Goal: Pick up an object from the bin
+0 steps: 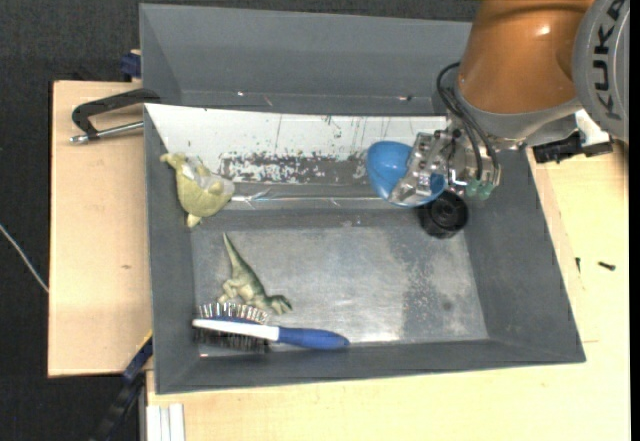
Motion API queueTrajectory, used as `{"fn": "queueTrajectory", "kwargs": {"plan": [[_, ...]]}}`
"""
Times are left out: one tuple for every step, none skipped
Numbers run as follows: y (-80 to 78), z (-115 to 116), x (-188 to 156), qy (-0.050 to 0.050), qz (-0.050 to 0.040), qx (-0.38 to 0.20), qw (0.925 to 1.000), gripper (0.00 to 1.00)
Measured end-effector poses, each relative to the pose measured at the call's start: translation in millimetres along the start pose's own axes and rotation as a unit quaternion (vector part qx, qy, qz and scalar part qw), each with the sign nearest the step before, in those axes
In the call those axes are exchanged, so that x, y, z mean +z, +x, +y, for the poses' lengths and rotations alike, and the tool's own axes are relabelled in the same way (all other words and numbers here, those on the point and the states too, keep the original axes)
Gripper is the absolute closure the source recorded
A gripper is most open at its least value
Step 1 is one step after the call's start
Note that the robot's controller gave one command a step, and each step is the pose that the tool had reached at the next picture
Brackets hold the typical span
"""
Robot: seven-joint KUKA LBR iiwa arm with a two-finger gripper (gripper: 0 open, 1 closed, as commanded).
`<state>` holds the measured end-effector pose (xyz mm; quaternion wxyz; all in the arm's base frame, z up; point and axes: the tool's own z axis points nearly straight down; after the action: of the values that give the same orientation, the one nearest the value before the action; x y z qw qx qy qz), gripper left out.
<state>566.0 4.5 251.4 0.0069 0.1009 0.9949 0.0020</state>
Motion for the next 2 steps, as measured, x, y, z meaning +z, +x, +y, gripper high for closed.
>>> {"fn": "queueTrajectory", "kwargs": {"plan": [[1.3,-2.5,4.5,0.002,0.0044,0.001,1.0,1.0],[1.3,-2.5,4.5,0.002,0.0044,0.001,1.0,1.0]]}}
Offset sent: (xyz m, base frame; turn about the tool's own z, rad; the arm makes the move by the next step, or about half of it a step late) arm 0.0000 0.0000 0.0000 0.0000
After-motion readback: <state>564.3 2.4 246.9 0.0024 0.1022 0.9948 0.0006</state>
